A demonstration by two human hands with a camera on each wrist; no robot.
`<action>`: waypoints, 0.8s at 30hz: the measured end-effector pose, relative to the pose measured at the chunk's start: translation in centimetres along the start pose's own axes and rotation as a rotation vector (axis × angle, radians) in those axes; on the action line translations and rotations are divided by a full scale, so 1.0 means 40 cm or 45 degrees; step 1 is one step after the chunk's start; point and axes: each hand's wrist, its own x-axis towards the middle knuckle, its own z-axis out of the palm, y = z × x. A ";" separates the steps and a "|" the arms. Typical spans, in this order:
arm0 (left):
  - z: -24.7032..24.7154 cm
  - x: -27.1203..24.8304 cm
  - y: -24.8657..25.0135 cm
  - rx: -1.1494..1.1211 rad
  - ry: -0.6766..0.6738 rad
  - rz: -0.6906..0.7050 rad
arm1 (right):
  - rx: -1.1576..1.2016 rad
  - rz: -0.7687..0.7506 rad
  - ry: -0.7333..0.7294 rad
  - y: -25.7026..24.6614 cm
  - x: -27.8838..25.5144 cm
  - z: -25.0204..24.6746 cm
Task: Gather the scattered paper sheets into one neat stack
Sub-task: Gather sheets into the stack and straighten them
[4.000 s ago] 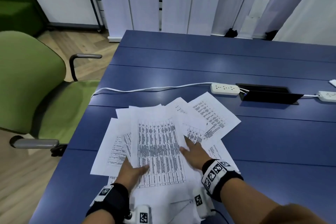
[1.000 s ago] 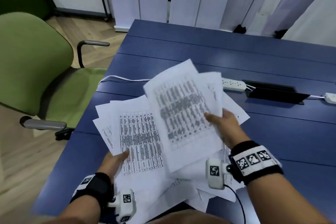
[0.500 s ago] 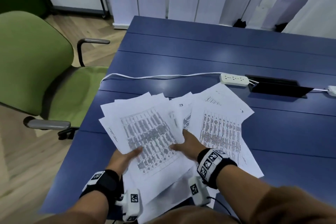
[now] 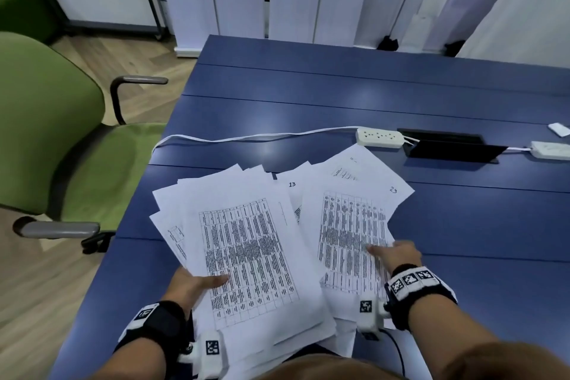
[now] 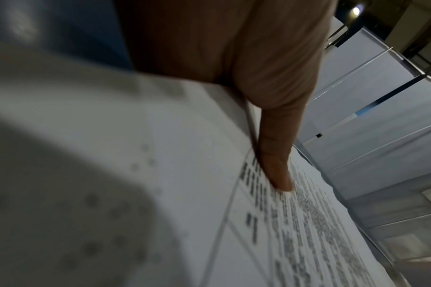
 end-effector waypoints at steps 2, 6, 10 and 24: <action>0.008 -0.011 0.012 0.008 -0.019 0.012 | 0.018 -0.010 -0.018 -0.004 -0.008 0.001; 0.015 -0.025 0.025 0.040 -0.055 0.017 | 0.320 -0.049 -0.080 -0.028 -0.004 0.017; 0.022 -0.033 0.030 0.027 -0.042 0.014 | 0.564 -0.037 -0.311 -0.076 -0.014 0.048; 0.022 -0.027 0.026 0.023 -0.020 -0.014 | 0.208 0.105 -0.089 -0.159 -0.005 0.066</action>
